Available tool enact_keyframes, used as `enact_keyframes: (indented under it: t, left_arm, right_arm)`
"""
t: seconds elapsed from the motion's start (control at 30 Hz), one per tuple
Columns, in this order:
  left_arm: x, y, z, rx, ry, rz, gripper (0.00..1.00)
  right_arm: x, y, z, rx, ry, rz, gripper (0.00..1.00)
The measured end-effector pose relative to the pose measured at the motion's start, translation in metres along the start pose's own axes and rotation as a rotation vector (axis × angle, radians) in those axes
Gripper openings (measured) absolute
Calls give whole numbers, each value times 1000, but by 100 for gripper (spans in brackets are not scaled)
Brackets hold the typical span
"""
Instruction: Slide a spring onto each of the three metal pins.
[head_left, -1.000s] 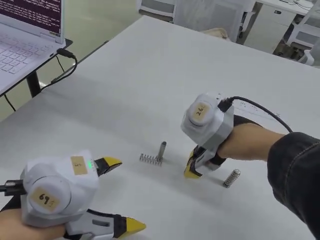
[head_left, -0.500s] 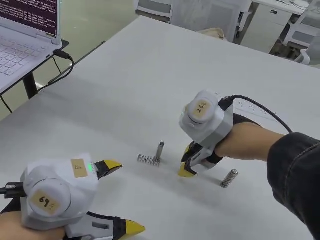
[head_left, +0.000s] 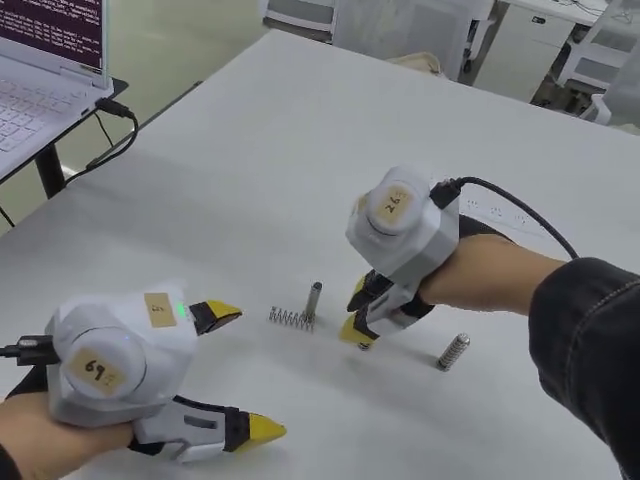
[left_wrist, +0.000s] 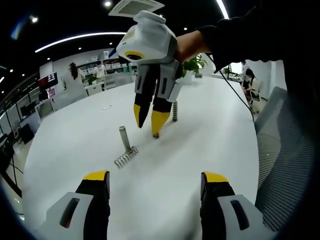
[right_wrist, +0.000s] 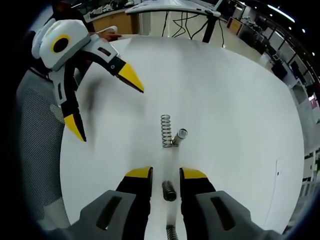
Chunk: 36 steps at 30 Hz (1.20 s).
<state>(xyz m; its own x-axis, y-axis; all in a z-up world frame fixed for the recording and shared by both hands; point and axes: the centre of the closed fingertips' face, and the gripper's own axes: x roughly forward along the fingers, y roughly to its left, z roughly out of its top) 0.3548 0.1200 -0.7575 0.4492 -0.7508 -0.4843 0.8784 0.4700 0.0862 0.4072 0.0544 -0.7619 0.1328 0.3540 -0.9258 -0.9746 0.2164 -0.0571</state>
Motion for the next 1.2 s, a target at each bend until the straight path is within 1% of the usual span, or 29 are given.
enact_keyframes:
  t: [0.1, 0.2, 0.37, 0.53, 0.77, 1.0, 1.03, 1.07, 1.2]
  left_arm:
    - [4, 4, 0, 7, 6, -7, 70]
    - [8, 8, 0, 11, 11, -12, 70]
    - [12, 12, 3, 23, 16, -21, 69]
    - [17, 16, 1, 30, 27, -31, 69]
    - [25, 21, 2, 47, 40, -45, 68]
    - [29, 29, 3, 53, 45, -51, 67]
    - [30, 29, 3, 54, 46, -52, 66]
    - [30, 30, 3, 55, 48, -53, 66]
    - [33, 31, 3, 57, 50, -57, 65]
  right_arm:
    - [-5, 1, 1, 0, -9, -8, 20]
    - [-12, 3, 5, 3, -30, -17, 21]
    - [-25, 9, 12, 28, -95, -25, 22]
    - [-34, 14, 11, 35, -123, -51, 25]
    - [-52, 19, 13, 72, -196, -88, 29]
    - [-67, 27, 8, 115, -255, -128, 33]
    - [-70, 30, 6, 128, -268, -132, 33]
    - [-74, 32, 6, 147, -293, -139, 34]
    - [-84, 40, 0, 192, -342, -153, 36]
